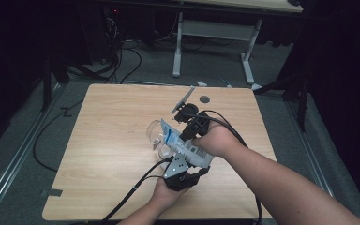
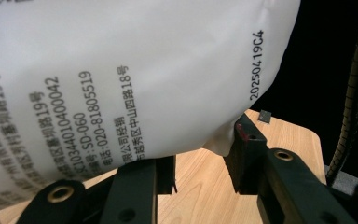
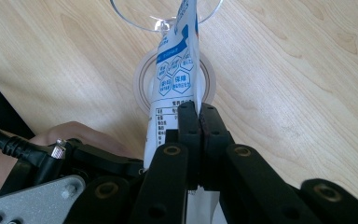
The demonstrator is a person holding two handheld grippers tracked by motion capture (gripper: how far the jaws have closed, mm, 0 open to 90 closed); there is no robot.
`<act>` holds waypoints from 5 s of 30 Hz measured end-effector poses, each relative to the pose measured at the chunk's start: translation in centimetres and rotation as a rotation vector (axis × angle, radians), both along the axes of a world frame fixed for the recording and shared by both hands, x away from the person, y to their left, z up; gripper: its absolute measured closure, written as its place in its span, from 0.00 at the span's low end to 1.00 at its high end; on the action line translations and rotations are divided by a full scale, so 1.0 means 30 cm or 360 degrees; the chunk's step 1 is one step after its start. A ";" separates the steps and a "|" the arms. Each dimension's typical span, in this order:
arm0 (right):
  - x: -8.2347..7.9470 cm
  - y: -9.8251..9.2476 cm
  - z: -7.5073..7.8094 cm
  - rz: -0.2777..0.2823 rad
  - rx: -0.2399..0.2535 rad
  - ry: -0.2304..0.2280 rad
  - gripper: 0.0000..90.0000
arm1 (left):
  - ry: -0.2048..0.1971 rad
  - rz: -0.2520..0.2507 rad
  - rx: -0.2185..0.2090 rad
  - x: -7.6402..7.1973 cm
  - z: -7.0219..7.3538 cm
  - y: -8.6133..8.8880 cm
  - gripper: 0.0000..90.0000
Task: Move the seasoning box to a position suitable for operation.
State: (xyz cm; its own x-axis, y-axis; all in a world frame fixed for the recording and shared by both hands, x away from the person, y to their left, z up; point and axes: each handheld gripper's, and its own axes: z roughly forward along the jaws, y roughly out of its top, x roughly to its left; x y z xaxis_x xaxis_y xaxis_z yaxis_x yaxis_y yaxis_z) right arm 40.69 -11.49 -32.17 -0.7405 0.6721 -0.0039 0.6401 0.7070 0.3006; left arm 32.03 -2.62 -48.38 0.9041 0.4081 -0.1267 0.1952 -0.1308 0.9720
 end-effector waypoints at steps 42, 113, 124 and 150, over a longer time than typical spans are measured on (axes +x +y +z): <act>0.001 0.005 0.006 0.0006 -0.0004 -0.0004 0.99 | -0.0009 -0.0005 -0.0020 -0.002 0.008 -0.003 0.74; 0.013 0.029 0.005 0.0051 -0.0012 0.0000 0.99 | -0.0024 0.0015 -0.0038 0.000 0.017 0.001 0.73; 0.013 0.027 0.005 0.0057 -0.0008 -0.0004 0.99 | -0.0022 0.0020 -0.0050 -0.002 0.018 -0.002 0.73; 0.013 0.031 0.007 0.0056 0.0000 -0.0005 0.99 | -0.0024 0.0026 -0.0058 -0.003 0.027 0.001 0.73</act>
State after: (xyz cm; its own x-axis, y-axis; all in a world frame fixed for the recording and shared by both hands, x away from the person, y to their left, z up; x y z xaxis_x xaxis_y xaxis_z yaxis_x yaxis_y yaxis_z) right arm 41.09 -10.57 -31.96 -0.7636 0.6457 -0.0064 0.6139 0.7291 0.3027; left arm 31.93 -2.60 -47.58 0.8992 0.4183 -0.1282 0.1824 -0.0921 0.9789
